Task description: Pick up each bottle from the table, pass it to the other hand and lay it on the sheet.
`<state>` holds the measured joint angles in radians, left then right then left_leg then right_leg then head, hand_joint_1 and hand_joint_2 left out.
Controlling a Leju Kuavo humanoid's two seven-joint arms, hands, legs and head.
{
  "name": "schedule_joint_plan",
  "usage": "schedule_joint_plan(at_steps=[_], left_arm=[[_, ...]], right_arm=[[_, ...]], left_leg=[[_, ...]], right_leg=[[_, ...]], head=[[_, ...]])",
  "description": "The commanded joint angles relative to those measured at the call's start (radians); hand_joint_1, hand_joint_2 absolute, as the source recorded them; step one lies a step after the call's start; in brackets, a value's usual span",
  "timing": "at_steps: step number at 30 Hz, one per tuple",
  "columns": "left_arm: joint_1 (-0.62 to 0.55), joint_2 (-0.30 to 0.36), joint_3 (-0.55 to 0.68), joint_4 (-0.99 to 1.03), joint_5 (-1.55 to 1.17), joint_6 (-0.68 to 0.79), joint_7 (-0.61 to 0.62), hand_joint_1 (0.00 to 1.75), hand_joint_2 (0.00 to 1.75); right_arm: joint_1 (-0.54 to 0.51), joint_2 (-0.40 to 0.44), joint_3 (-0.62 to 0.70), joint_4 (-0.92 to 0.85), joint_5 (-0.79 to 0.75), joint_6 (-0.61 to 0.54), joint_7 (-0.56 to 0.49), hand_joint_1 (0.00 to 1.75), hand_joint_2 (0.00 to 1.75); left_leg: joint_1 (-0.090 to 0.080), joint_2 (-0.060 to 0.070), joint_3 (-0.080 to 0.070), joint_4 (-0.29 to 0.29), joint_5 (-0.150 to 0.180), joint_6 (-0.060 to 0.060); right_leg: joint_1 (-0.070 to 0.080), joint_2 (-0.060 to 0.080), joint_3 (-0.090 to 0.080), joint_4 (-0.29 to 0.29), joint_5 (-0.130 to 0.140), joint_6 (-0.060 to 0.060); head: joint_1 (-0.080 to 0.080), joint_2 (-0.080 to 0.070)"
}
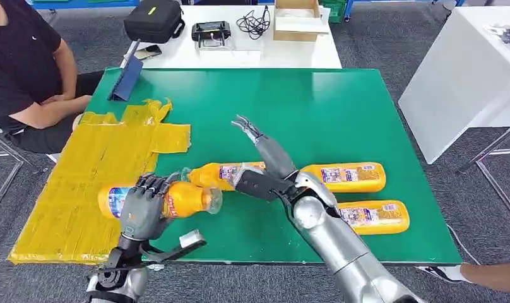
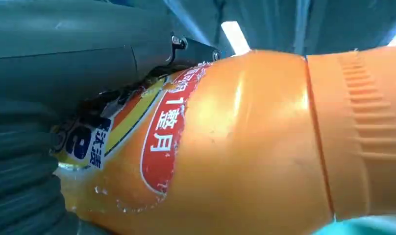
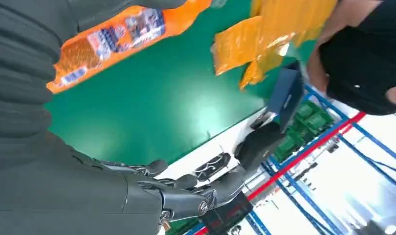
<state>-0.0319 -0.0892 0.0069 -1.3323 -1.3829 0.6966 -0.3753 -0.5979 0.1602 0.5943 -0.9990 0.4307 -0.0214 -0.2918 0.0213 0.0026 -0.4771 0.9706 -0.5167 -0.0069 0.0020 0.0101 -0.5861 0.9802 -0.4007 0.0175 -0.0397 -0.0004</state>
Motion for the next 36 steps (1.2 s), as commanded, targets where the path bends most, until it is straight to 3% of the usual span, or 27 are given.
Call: schedule_joint_plan(at_steps=[1,6,19,25,26,29,30,36], left_arm=[[-0.317,0.177,0.014,0.671,-0.085,0.0,0.123,1.75,1.75],[-0.399,0.232,0.024,0.81,-0.078,-0.009,0.132,1.75,1.75],[-0.41,0.232,0.025,0.824,-0.079,-0.019,0.142,1.75,1.75],[-0.475,0.309,0.006,0.893,-0.057,-0.111,0.07,1.75,1.75],[-0.479,0.308,0.0,0.898,-0.049,-0.133,0.038,0.0,1.75],[-0.48,0.294,-0.031,0.886,-0.008,-0.204,-0.093,0.0,1.75],[-0.484,0.284,-0.031,0.883,0.005,-0.215,-0.09,0.0,0.0],[-0.439,0.243,-0.111,0.772,0.191,-0.326,-0.267,0.0,0.0]], right_arm=[[-0.208,0.005,0.043,0.347,0.0,0.072,0.02,0.0,1.75],[-0.236,0.012,0.073,0.434,0.012,0.094,0.016,0.0,1.75],[-0.243,0.018,0.086,0.446,0.019,0.107,0.022,0.0,1.75],[-0.285,0.035,0.175,0.599,0.078,0.171,0.094,0.0,1.75],[-0.291,0.038,0.189,0.619,0.091,0.178,0.106,0.0,1.75],[-0.304,0.047,0.23,0.67,0.139,0.173,0.137,0.0,1.75],[-0.303,0.05,0.232,0.68,0.146,0.168,0.144,0.0,1.75],[-0.303,0.055,0.222,0.727,0.188,0.175,0.22,0.0,1.75]], left_leg=[[-0.001,-0.003,0.003,-0.003,0.002,0.001],[0.0,0.0,0.0,-0.001,0.001,0.0],[-0.001,0.0,0.0,-0.001,0.001,0.0],[0.0,0.0,0.001,-0.001,0.002,-0.001],[0.0,0.001,0.001,-0.001,0.001,-0.001],[-0.001,0.0,0.002,-0.001,0.002,-0.001],[0.0,-0.001,0.002,-0.001,0.002,-0.001],[-0.002,-0.003,0.002,-0.001,0.003,-0.001]], right_leg=[[-0.001,-0.003,0.003,-0.001,0.0,0.0],[0.0,-0.001,0.001,0.0,0.0,0.0],[-0.001,0.0,0.001,0.001,0.0,0.0],[0.0,0.0,0.001,0.001,0.001,0.0],[-0.001,0.001,0.001,0.002,0.0,0.0],[-0.001,0.0,0.001,0.003,0.0,0.0],[-0.001,-0.001,0.001,0.002,0.0,0.0],[-0.002,-0.003,0.001,0.003,0.0,0.001]], head=[[0.0,0.0],[0.001,0.0],[0.001,0.0],[0.001,0.0],[0.0,0.0],[0.0,0.0],[0.0,0.0],[0.0,0.0]])
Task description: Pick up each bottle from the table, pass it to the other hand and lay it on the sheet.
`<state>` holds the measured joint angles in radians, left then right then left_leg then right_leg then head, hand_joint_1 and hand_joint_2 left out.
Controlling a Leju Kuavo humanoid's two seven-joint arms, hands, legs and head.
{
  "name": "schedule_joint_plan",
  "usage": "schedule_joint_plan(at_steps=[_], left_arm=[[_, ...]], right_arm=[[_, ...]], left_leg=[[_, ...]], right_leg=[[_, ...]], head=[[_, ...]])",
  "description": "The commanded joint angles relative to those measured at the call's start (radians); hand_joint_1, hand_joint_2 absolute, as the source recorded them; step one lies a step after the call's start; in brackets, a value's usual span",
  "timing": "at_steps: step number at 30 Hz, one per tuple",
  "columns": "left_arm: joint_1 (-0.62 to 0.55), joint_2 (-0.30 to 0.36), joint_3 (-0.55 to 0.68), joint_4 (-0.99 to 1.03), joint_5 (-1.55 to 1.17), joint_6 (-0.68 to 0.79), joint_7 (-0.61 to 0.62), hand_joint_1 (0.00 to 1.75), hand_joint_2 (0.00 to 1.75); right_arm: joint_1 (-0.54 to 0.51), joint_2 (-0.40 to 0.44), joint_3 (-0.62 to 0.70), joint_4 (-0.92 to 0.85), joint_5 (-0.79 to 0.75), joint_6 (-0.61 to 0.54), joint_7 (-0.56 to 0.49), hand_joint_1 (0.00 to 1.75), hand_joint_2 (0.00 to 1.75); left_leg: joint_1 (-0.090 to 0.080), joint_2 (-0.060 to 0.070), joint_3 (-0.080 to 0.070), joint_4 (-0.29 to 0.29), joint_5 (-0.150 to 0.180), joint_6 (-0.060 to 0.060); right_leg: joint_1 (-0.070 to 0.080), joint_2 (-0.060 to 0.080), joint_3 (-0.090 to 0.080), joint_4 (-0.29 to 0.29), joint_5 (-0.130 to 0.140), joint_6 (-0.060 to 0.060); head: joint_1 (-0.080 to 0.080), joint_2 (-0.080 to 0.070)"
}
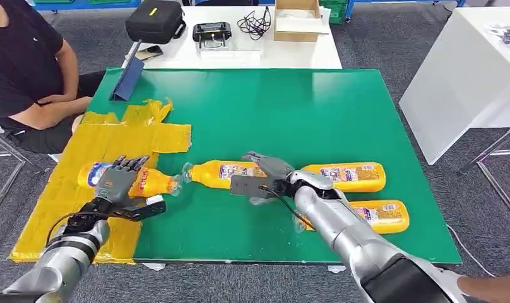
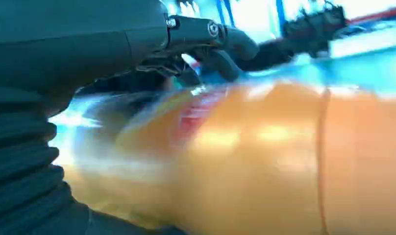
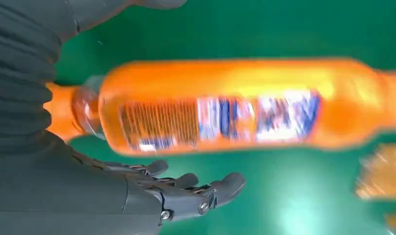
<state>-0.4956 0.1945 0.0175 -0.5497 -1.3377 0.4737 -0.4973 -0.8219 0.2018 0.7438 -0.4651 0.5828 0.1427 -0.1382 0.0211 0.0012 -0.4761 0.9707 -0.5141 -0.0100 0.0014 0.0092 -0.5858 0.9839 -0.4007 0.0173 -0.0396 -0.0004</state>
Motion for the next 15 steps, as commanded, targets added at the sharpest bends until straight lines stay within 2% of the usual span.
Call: schedule_joint_plan(at_steps=[1,4,6,8,11,15], left_arm=[[0.034,-0.043,-0.132,-0.035,0.185,-0.128,-0.181,0.0,0.0],[0.074,-0.035,-0.24,-0.156,0.391,-0.211,-0.201,0.0,0.0],[0.105,-0.025,-0.353,-0.285,0.664,-0.29,-0.201,0.0,0.0],[0.13,-0.019,-0.399,-0.4,0.868,-0.367,-0.201,0.0,0.0],[0.152,-0.034,-0.391,-0.521,1.031,-0.453,-0.201,0.0,0.0],[0.182,-0.063,-0.355,-0.597,1.078,-0.555,-0.201,0.0,0.0]], right_arm=[[-0.079,0.011,0.077,0.198,0.048,0.012,0.073,0.0,1.75],[-0.073,0.013,0.073,0.214,0.075,0.006,0.105,0.0,1.75],[-0.067,0.02,0.071,0.224,0.101,-0.009,0.134,0.0,1.75],[-0.059,0.026,0.073,0.231,0.121,-0.015,0.159,0.0,1.75],[-0.044,0.028,0.089,0.241,0.157,-0.018,0.194,0.0,1.75],[-0.017,0.025,0.139,0.267,0.24,-0.05,0.338,0.0,1.75]], left_leg=[[-0.001,-0.001,0.0,-0.001,0.0,0.002],[-0.001,-0.001,0.001,-0.001,0.0,0.002],[-0.002,-0.003,0.001,-0.002,0.001,0.002],[-0.002,-0.004,0.0,0.0,0.0,0.002],[-0.002,-0.002,-0.001,0.0,0.0,0.001],[-0.002,-0.002,0.0,0.0,0.0,0.001]], right_leg=[[-0.001,-0.002,0.001,-0.001,0.0,0.001],[-0.001,-0.002,0.002,-0.002,0.0,0.001],[-0.002,-0.004,0.002,-0.002,-0.001,0.001],[-0.002,-0.005,0.002,-0.001,-0.001,0.001],[-0.002,-0.004,0.001,-0.001,0.0,0.001],[-0.002,-0.003,0.001,-0.002,-0.001,0.0]], head=[[0.001,0.0],[0.0,0.0],[0.0,0.0],[0.001,0.0],[0.0,0.0],[0.0,0.0]])
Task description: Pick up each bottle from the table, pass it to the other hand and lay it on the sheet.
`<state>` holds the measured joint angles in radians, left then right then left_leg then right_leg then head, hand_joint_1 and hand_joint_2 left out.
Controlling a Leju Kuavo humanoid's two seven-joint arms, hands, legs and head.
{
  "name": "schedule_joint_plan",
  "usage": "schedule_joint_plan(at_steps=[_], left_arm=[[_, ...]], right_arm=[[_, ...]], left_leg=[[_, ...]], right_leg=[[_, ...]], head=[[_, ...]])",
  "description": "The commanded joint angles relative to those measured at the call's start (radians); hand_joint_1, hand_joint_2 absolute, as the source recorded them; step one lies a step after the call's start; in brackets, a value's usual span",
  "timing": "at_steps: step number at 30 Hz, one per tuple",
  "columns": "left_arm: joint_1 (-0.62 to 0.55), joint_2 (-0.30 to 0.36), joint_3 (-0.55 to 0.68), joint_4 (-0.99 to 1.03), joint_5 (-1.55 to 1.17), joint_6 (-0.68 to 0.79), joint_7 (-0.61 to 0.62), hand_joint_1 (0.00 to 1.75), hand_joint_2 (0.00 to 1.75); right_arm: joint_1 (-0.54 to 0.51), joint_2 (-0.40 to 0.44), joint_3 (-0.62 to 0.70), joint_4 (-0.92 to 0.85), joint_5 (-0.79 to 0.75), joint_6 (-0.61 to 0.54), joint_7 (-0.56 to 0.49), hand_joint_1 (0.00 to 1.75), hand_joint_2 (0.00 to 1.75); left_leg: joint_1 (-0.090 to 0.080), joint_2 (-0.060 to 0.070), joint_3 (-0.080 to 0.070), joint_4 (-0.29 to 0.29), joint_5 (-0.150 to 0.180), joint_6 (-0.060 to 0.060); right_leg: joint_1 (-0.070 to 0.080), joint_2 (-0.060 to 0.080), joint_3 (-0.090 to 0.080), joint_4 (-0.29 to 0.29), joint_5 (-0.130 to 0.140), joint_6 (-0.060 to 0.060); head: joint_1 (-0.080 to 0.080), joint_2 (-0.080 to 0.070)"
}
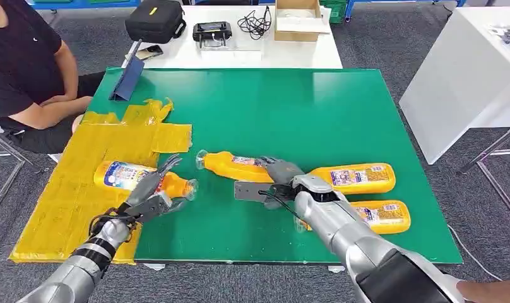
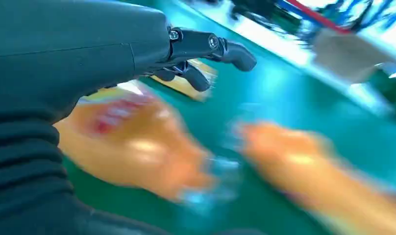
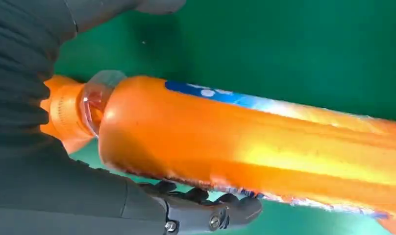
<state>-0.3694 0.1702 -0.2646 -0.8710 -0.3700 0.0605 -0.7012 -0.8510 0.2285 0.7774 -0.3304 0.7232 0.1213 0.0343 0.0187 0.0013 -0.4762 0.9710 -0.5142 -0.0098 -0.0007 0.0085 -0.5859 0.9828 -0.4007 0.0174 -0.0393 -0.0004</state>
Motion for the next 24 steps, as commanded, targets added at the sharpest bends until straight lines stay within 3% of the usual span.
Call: schedule_joint_plan(at_steps=[1,8,9,18,23,24], left_arm=[[0.063,-0.04,-0.071,-0.285,0.101,-0.139,0.003,0.0,0.0],[0.056,-0.042,-0.074,-0.292,0.109,-0.176,0.003,0.0,0.0],[0.05,-0.045,-0.071,-0.293,0.124,-0.191,0.003,0.0,0.0],[0.046,-0.069,-0.005,-0.286,0.181,-0.208,0.003,0.0,0.0],[0.046,-0.069,-0.005,-0.286,0.181,-0.208,0.003,0.0,0.0],[0.059,-0.088,0.032,-0.299,0.188,-0.207,0.003,0.0,0.0]], right_arm=[[0.017,-0.005,0.104,0.134,0.103,-0.029,0.187,0.0,1.75],[0.044,-0.027,0.051,0.142,0.067,0.013,0.229,0.0,1.75],[0.055,-0.036,0.022,0.138,0.042,0.007,0.216,1.69,1.75],[0.068,-0.064,-0.131,0.128,-0.068,-0.076,0.159,1.75,1.75],[0.068,-0.064,-0.131,0.128,-0.068,-0.076,0.159,1.75,1.75],[0.072,-0.065,-0.174,0.116,-0.096,-0.141,0.107,1.75,1.75]], left_leg=[[0.0,-0.004,0.001,-0.002,0.0,0.001],[0.0,-0.004,0.002,-0.002,0.001,0.002],[0.0,-0.003,0.001,-0.001,0.0,0.001],[0.0,-0.002,0.004,-0.001,0.0,0.001],[0.0,-0.002,0.006,-0.001,0.0,0.001],[0.0,-0.002,0.006,-0.001,0.0,0.001]], right_leg=[[0.001,-0.004,0.003,-0.002,0.0,0.0],[0.001,-0.004,0.004,-0.003,0.0,0.001],[0.001,-0.004,0.002,-0.001,0.0,0.0],[0.001,-0.003,0.005,-0.002,0.0,0.0],[0.0,-0.002,0.006,-0.002,0.0,0.0],[0.0,-0.002,0.007,-0.001,0.0,0.0]], head=[[0.0,0.0],[0.0,0.0],[0.0,0.0],[0.0,0.0],[0.0,0.0],[0.0,0.0]])
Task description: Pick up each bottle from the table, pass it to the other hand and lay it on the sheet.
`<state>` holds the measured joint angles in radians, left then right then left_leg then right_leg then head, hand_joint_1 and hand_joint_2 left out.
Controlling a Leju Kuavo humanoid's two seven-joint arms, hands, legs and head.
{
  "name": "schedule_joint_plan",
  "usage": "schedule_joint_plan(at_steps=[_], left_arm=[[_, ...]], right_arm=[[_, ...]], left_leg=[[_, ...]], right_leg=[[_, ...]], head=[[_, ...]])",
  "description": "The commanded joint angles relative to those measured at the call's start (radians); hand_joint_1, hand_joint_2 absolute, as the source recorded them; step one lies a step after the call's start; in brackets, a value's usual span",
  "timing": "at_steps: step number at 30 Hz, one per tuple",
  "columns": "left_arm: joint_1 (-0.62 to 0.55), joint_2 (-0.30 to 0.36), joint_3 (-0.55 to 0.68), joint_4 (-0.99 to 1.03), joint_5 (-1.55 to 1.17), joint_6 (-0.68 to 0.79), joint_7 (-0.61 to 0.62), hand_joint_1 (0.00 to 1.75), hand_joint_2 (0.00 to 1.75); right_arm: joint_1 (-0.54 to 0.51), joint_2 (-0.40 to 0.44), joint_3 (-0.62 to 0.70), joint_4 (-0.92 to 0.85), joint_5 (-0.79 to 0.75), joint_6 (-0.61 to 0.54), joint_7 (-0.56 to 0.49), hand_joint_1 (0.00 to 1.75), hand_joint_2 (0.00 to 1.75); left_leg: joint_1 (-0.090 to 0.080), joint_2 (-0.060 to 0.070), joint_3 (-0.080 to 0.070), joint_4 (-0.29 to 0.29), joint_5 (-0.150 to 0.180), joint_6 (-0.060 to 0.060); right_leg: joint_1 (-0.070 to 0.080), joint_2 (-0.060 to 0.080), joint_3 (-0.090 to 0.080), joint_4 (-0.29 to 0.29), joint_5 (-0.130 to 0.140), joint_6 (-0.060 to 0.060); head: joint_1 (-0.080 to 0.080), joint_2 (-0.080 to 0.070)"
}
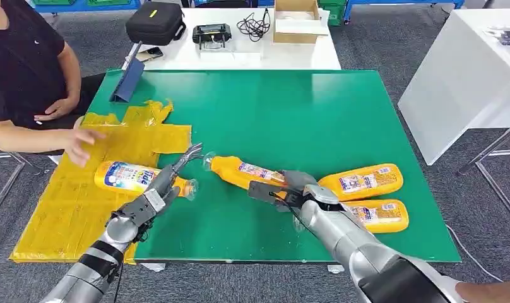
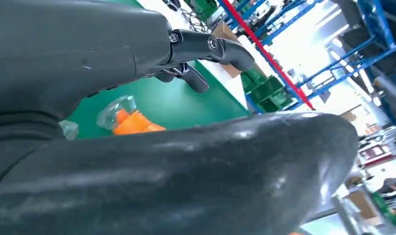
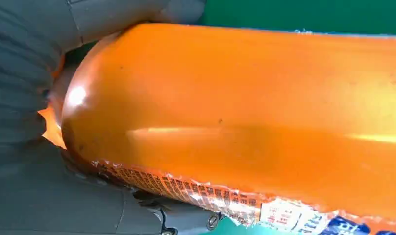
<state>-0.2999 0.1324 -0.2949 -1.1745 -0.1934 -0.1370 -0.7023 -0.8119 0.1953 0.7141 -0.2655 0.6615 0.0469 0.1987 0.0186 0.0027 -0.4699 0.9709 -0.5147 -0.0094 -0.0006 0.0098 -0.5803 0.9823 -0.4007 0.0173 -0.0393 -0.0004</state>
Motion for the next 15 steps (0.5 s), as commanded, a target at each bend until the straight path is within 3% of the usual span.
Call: schedule_joint_plan(at_steps=[1,4,7,15], left_arm=[[-0.002,-0.057,0.081,-0.002,0.017,-0.021,0.004,0.0,0.0],[0.014,-0.107,0.173,0.005,0.0,-0.024,0.004,0.0,0.0],[0.014,-0.16,0.258,0.026,-0.008,-0.015,0.005,0.0,0.0],[0.015,-0.16,0.26,0.026,-0.008,-0.015,0.005,0.0,0.0]], right_arm=[[0.035,-0.033,-0.143,0.042,-0.056,-0.115,-0.103,1.75,1.75],[0.042,-0.035,-0.274,0.014,-0.127,-0.3,-0.285,1.75,1.75],[0.06,-0.028,-0.427,-0.039,-0.231,-0.414,-0.491,1.75,1.75],[0.058,-0.029,-0.428,-0.04,-0.232,-0.411,-0.492,1.75,1.75]], left_leg=[[0.0,-0.005,0.0,-0.001,0.001,0.001],[0.0,-0.003,0.0,-0.001,0.001,0.001],[0.0,-0.003,-0.001,-0.001,0.001,0.002],[0.0,-0.002,-0.007,0.0,0.0,0.001]], right_leg=[[0.001,-0.005,0.002,-0.002,0.0,0.0],[0.001,-0.004,0.002,-0.002,0.0,0.001],[0.0,-0.003,0.0,-0.001,0.0,0.001],[0.0,-0.002,-0.006,0.0,0.0,0.0]], head=[[0.0,0.0],[0.0,0.0],[0.0,0.0],[0.0,0.0]])
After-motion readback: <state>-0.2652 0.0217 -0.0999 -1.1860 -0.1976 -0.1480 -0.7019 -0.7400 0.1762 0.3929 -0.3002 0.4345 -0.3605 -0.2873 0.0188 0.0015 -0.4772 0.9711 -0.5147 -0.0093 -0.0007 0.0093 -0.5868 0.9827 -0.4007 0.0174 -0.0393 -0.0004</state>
